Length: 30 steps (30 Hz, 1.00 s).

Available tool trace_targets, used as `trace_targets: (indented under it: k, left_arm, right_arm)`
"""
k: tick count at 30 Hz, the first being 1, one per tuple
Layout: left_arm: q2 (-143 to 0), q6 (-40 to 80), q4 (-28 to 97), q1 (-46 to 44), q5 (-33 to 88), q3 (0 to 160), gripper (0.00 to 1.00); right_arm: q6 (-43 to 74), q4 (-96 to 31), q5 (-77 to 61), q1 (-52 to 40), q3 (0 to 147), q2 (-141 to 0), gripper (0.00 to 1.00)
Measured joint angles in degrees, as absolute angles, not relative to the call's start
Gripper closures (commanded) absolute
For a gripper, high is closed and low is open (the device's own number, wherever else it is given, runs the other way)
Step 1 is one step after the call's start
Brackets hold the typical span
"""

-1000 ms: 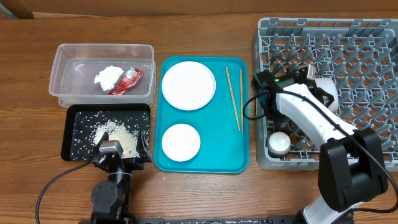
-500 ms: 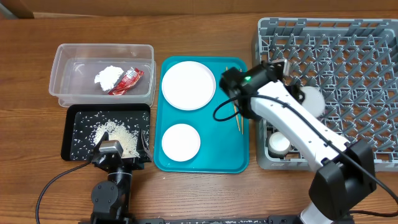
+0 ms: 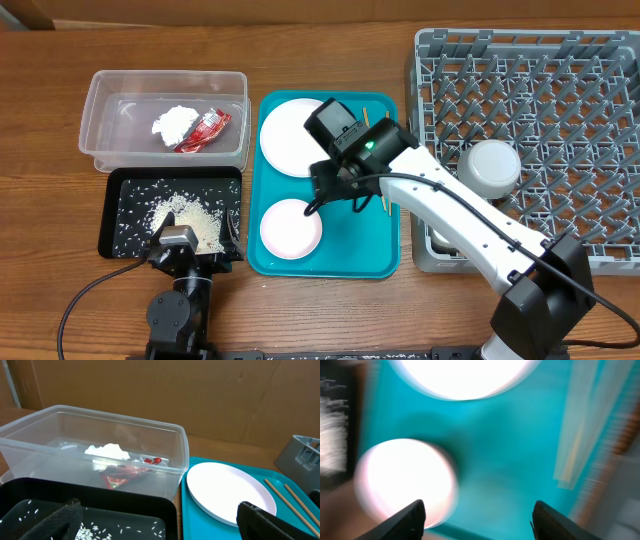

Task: Sort waste into correct bins and load items into the dishwasher
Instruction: 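Grasp the small white bowl on the teal tray with the right gripper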

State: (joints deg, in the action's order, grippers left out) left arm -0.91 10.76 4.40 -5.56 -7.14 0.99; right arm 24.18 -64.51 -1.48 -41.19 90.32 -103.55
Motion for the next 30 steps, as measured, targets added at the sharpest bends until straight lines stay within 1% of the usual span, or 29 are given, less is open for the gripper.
trace_targets:
  k: [4, 7, 9, 11, 13, 14, 16, 17, 20, 21, 24, 25, 26, 28, 30]
  left_arm:
    - [-0.9, 10.8, 4.4, -5.6, -7.2, 1.0, 0.00]
    - [-0.9, 10.8, 4.4, -5.6, -7.2, 1.0, 0.00]
    - [-0.9, 10.8, 4.4, -5.6, -7.1, 1.0, 0.00]
    - [-0.9, 10.8, 4.4, -5.6, -7.2, 1.0, 0.00]
    - [-0.9, 10.8, 4.4, -5.6, -7.1, 1.0, 0.00]
    - [-0.9, 10.8, 4.4, -5.6, -7.1, 1.0, 0.00]
    - [-0.9, 10.8, 4.4, -5.6, -7.1, 1.0, 0.00]
    - [-0.9, 10.8, 4.4, -5.6, -7.1, 1.0, 0.00]
    - [-0.9, 10.8, 4.4, -5.6, -7.1, 1.0, 0.00]
    - [-0.9, 10.8, 4.4, -5.6, -7.1, 1.0, 0.00]
    - [-0.9, 10.8, 4.4, -5.6, -7.2, 1.0, 0.00]
    - [-0.9, 10.8, 4.4, -5.6, -7.2, 1.0, 0.00]
    - [-0.9, 10.8, 4.4, -5.6, -7.1, 1.0, 0.00]
    - [-0.9, 10.8, 4.4, -5.6, -7.2, 1.0, 0.00]
    - [-0.9, 10.8, 4.4, -5.6, -7.1, 1.0, 0.00]
  right_arm:
    - [24.1, -58.9, -9.9, -41.3, 84.0, -103.5, 0.36]
    - [24.2, -54.6, -13.4, -41.5, 78.0, -103.5, 0.41]
    - [24.3, -50.9, -14.7, -41.8, 74.3, -103.5, 0.48]
    - [25.0, -47.3, -15.4, -42.1, 71.5, -103.5, 0.50]
    - [26.1, -44.4, -15.6, -42.2, 69.6, -103.5, 0.56]
    - [26.8, -42.8, -15.6, -42.2, 68.8, -103.5, 0.56]
    - [27.9, -40.9, -15.4, -42.2, 67.5, -103.5, 0.62]
    - [28.4, -40.4, -15.3, -42.2, 67.0, -103.5, 0.66]
    - [30.0, -40.0, -14.3, -42.2, 66.7, -103.5, 0.70]
    - [30.7, -40.1, -13.4, -42.2, 66.7, -103.5, 0.74]
    - [33.0, -41.2, -11.1, -42.2, 66.6, -103.5, 0.76]
    - [33.9, -41.5, -10.1, -42.2, 66.4, -103.5, 0.75]
    - [34.9, -41.7, -9.0, -42.2, 66.2, -103.5, 0.71]
    - [36.6, -42.3, -7.5, -42.2, 66.2, -103.5, 0.71]
    - [37.9, -42.4, -7.0, -42.2, 66.1, -103.5, 0.85]
